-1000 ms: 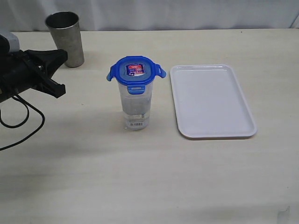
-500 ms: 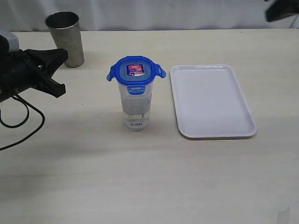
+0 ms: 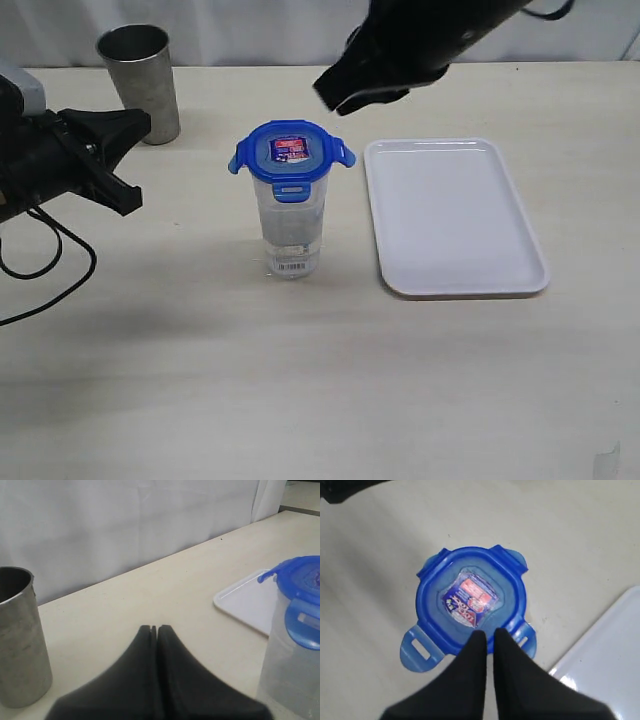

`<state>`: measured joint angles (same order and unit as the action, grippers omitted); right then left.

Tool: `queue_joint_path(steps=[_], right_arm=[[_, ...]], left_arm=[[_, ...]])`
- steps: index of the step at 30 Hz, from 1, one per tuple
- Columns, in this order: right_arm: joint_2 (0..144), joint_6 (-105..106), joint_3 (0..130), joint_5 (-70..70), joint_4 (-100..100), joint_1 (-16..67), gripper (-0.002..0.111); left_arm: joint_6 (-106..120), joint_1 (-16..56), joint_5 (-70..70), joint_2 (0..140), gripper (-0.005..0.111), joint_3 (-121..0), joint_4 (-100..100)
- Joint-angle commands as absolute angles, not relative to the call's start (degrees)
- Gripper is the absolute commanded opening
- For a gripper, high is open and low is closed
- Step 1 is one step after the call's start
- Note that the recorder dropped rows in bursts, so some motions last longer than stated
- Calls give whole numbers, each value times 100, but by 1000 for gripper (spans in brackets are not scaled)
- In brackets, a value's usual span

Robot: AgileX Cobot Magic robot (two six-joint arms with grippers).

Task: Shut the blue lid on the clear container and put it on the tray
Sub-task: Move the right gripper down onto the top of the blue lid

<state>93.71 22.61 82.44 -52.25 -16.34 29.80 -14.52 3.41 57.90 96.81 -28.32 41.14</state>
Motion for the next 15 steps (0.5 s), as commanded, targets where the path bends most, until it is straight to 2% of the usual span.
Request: queue_joint_path(steps=[1, 8, 15], right_arm=[[9764, 1936, 8527, -4954, -1091, 3423, 5], [10525, 1821, 9231, -5159, -1082, 3581, 5], [10713, 1800, 9262, -5218, -965, 3581, 5]], left_arm=[[-1502, 342, 5859, 9683, 0, -2804, 4137], [-1502, 342, 5871, 9683, 0, -2804, 4137], [-1502, 342, 5907, 9683, 0, -2804, 4137]])
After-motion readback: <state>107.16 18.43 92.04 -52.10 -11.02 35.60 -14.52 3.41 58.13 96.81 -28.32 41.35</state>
